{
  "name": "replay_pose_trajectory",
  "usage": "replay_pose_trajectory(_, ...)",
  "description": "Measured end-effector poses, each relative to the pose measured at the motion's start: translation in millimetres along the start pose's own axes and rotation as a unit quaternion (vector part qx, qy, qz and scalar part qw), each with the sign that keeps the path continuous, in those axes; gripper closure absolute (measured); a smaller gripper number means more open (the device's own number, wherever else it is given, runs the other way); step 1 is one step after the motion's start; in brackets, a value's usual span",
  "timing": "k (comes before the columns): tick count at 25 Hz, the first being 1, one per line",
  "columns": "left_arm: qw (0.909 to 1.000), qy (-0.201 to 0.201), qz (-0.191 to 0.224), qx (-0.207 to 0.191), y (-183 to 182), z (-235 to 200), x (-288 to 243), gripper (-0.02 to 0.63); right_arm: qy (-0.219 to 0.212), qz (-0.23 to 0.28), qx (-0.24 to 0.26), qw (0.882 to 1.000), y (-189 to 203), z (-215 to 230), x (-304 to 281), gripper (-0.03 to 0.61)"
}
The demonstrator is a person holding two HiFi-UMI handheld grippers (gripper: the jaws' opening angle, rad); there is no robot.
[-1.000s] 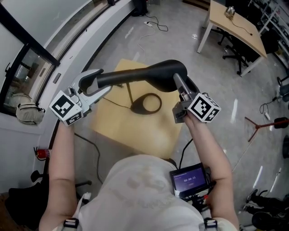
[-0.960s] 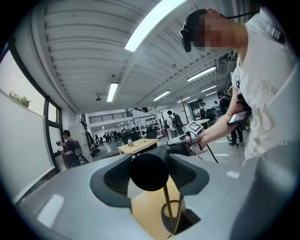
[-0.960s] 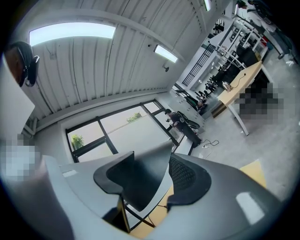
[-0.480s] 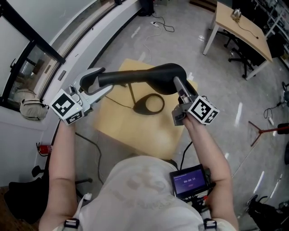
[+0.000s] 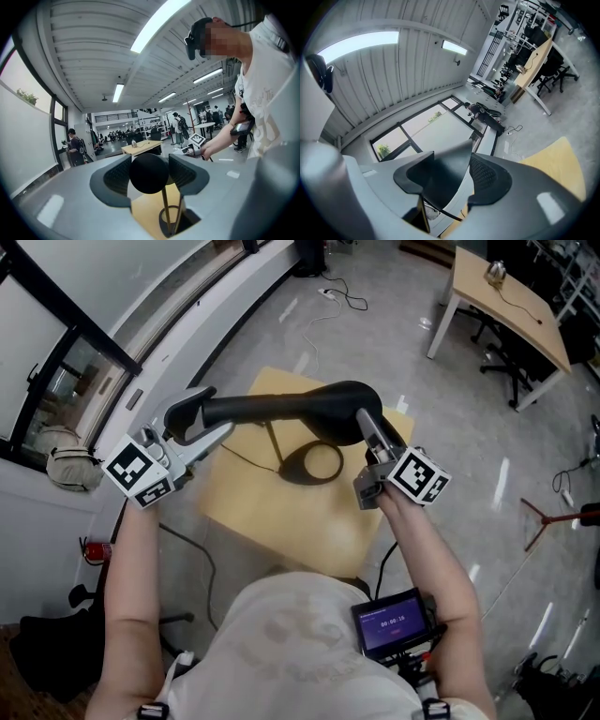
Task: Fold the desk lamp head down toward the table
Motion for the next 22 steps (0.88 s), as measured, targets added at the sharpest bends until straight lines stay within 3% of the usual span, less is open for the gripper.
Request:
replay_pose_trajectory(19,0.9996,-0.023,0.015,0.007,-15.8,5.1,-2.6,0.367,-0.051,-0.018,-0.070,0.996,27.2,12.5,-11.3,0.334)
replay_pose_trajectory(22,0.9995,-0.027,0.014,0.007,-16.5,6.4,-2.7,0.367,-0.035,-0.022,-0.088,0.995,34.0,18.0,-9.6,0.333)
Point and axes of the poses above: the fingertips, and each gripper's own axes: x backward along the fingers, z to its right, y out of its underside, the point moved 10 cm from there along x, backward along the fingers, and after that the axes turned 5 degrees about x, right-handed, at the moved point
